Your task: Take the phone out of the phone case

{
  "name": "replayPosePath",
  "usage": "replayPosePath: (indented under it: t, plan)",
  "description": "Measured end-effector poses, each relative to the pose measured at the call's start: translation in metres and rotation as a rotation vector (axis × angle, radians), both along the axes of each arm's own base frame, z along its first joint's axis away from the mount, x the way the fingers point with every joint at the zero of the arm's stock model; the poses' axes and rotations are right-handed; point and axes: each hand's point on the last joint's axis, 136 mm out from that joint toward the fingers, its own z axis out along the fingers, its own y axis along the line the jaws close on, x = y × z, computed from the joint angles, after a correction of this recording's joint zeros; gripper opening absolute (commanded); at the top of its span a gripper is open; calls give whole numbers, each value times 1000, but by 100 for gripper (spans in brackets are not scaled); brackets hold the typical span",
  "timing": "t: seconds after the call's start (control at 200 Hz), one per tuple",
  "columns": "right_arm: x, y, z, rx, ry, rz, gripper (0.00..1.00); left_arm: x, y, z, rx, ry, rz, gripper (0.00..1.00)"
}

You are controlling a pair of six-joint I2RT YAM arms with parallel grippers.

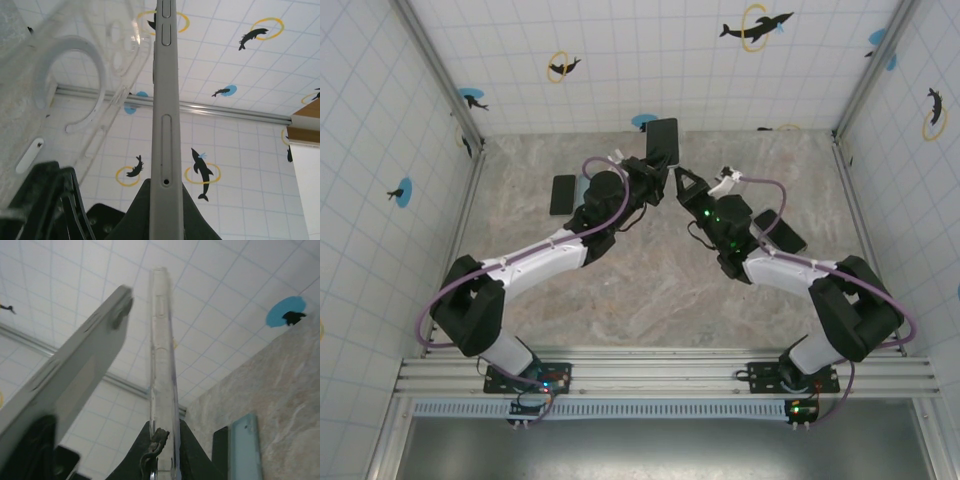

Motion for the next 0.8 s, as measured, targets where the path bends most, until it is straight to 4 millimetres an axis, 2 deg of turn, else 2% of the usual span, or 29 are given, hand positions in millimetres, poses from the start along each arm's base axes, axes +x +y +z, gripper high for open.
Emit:
replayPosePath:
  t: [0.17, 0.285, 0.37, 0.591, 0.676, 0.801]
  plan:
    - [15, -26, -6, -23, 19, -80, 0, -13, 10, 12, -14, -18, -12, 3]
    - [16, -32, -5, -29, 23, -94, 0, -23, 19, 5, 8, -17, -17, 3]
    - [14, -33, -3, -25, 22, -93, 0, -24, 28, -12, 40, -1, -15, 3]
    - [4, -39, -19, -46, 54, -83, 0, -5, 75, -91, 186, 107, 58, 4]
    - [0, -40, -27, -55, 71, -73, 0, 2, 89, -107, 226, 128, 78, 4]
    - [-4, -39, -34, -62, 91, -61, 0, 14, 101, -121, 260, 135, 81, 5]
